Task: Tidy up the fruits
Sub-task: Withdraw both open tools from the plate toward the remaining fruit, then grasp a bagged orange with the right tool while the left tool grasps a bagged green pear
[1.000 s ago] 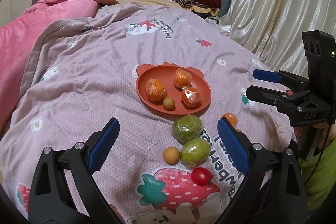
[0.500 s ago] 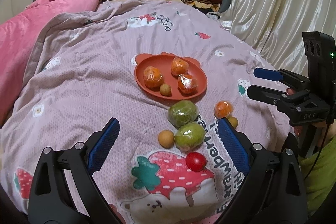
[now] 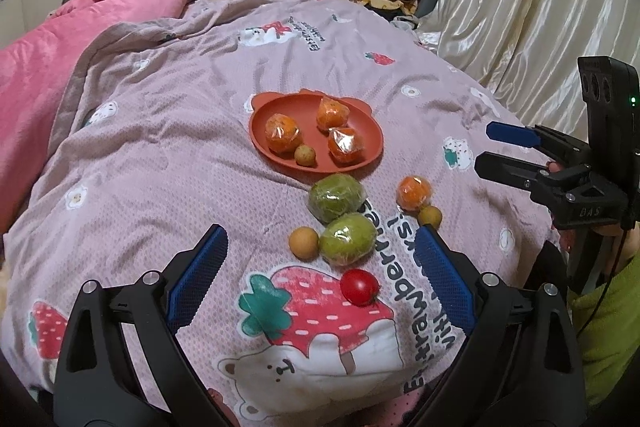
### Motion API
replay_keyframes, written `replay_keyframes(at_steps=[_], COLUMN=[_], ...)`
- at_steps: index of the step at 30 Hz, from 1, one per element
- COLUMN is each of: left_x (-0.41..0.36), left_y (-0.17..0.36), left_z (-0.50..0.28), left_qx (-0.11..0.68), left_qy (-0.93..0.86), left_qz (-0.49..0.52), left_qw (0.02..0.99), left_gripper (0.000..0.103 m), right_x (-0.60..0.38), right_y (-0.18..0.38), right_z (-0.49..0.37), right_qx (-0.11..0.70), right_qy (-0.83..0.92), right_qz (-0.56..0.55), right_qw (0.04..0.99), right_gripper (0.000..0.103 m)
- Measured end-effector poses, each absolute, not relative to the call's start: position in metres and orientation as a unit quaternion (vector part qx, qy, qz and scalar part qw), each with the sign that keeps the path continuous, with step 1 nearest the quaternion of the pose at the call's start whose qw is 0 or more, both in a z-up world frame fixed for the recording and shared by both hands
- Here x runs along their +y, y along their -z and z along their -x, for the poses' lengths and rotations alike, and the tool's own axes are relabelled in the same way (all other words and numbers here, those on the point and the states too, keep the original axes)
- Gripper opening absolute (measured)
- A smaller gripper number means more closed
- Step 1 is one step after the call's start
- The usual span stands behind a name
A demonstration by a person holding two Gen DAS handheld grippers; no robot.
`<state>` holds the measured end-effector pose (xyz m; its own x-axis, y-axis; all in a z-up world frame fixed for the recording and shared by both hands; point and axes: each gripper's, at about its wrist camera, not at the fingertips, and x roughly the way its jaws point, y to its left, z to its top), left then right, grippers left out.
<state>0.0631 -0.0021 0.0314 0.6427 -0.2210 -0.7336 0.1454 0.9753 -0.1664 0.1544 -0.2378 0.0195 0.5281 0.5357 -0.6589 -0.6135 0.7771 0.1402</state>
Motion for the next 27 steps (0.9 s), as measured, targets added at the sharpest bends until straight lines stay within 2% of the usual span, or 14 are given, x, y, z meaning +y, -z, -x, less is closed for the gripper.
replay_keyframes(at_steps=[21, 27], left_x=[-0.031, -0.034], left_y=[0.003, 0.013], left_z=[-0.062, -0.068], left_qx=[0.461, 0.475], left_qy=[0.125, 0.132], left_qz=[0.034, 0.037], left_qw=[0.878, 0.869], left_gripper=[0.088, 0.072], right_x=[-0.252, -0.253], right_y=[0.004, 0.010], right_z=[-0.147, -0.150], right_qx=[0.376, 0.379], right_qy=[-0.327, -0.329], right_qz=[0.049, 0.044], right_qw=[0.866, 0.864], right_gripper=[0.093, 0.093])
